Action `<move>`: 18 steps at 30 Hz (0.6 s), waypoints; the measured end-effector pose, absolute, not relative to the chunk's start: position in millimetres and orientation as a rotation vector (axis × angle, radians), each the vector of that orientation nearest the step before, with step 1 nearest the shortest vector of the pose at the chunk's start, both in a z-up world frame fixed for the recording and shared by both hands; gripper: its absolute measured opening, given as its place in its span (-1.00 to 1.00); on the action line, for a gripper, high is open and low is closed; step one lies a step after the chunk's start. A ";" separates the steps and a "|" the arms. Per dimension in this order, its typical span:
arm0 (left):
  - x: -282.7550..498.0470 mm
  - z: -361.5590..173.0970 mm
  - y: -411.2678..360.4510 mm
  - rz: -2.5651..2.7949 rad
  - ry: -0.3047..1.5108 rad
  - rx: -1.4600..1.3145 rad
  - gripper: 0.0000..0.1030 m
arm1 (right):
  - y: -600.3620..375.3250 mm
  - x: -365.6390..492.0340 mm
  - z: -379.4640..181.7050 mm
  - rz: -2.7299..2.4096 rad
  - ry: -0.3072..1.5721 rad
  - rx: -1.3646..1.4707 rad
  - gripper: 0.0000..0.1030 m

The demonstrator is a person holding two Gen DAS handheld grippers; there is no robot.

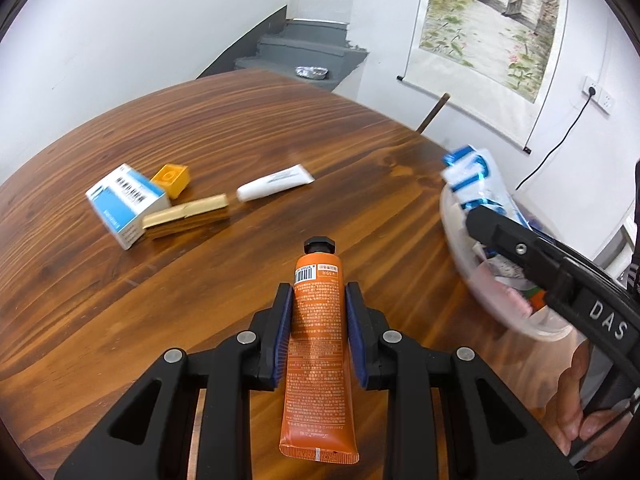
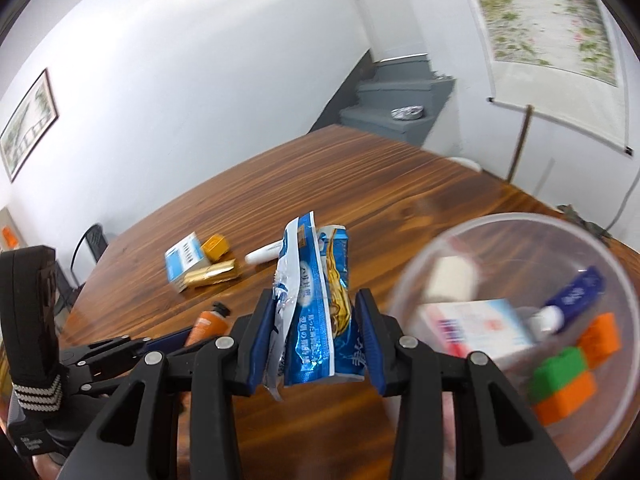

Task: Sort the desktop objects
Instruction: 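Carry the orange tube and snack packet over the clear bowl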

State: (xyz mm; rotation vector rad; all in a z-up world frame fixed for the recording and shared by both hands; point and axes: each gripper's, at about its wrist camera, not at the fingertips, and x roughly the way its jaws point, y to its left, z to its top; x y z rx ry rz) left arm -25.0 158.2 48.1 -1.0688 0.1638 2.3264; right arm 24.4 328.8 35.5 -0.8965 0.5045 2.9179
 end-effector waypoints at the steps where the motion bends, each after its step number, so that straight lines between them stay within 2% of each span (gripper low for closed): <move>1: -24.2 49.9 161.8 2.323 0.160 -1.063 -0.45 | 336.3 28.9 37.0 2.906 0.511 -0.883 -0.14; 18: 1.8 76.4 258.4 2.217 0.218 -0.958 -0.45 | 455.0 87.9 26.9 2.662 0.585 -0.764 -0.14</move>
